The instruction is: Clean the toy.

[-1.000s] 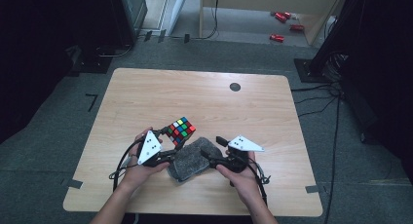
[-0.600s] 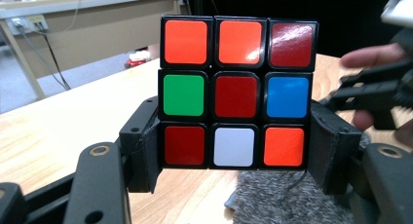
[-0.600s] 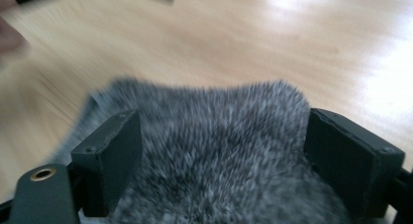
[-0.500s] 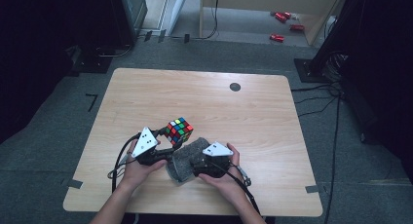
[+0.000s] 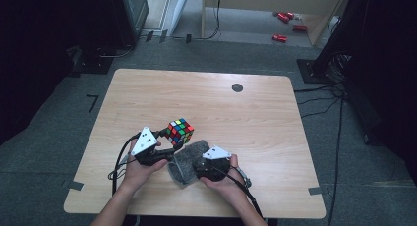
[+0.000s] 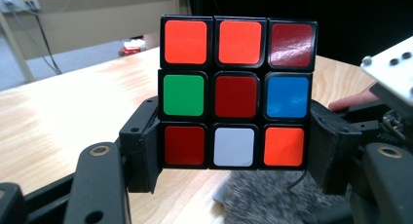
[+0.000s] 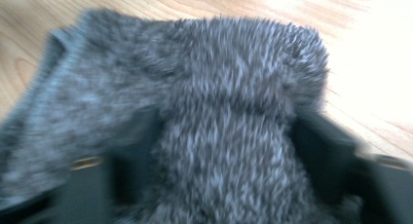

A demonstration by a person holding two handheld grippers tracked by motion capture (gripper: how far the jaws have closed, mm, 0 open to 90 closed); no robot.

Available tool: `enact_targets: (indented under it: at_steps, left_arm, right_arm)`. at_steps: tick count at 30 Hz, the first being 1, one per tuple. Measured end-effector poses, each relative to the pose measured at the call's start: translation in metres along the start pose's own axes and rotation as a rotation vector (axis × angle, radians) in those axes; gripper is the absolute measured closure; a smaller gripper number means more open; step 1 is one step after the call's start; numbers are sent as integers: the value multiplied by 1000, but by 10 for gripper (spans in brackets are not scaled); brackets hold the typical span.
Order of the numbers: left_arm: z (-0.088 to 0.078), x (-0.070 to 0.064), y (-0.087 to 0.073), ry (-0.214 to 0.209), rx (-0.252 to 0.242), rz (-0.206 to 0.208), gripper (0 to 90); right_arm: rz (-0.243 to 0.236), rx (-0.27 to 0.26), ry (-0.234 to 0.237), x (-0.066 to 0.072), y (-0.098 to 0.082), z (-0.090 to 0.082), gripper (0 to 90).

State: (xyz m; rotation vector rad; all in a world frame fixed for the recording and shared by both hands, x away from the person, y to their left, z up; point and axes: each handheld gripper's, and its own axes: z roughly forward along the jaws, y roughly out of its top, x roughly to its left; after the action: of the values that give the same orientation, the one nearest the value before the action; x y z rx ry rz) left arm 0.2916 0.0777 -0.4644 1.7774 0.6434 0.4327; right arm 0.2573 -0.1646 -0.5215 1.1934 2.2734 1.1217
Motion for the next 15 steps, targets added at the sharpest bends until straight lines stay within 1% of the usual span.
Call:
enact_targets:
  at_steps: [1,2,3,5,6,7,10,11,12,15]
  left_arm:
    - [0,0,0,-6,1,-2,350]
    - [0,-1,0,-9,2,1,351]
    - [0,-1,0,-10,2,4,350]
    - [0,-1,0,-16,5,10,350]
    - [0,-1,0,-19,7,13,350]
    - [0,-1,-1,-22,11,16,350]
    - [3,-3,-2,-30,22,21,350]
    - [4,-4,-3,-35,27,29,350]
    - [5,-6,-4,-39,34,41,350]
    - [9,-14,-5,-58,62,91,350]
  right_arm:
    - [11,-3,-2,-2,-1,-2,586]
    - [22,-9,-3,-5,-2,-3,628]
    - [42,-11,4,-8,-2,-5,655]
    - [57,5,4,-14,-1,-10,691]
    - [60,1,-3,-16,0,-13,702]
    - [66,-16,-3,-19,1,-18,708]
    - [90,-100,-9,-28,9,-38,714]
    - [90,-134,-20,-29,13,-46,714]
    - [89,-169,-29,-31,17,-53,714]
    - [97,-277,-34,-34,29,-75,713]
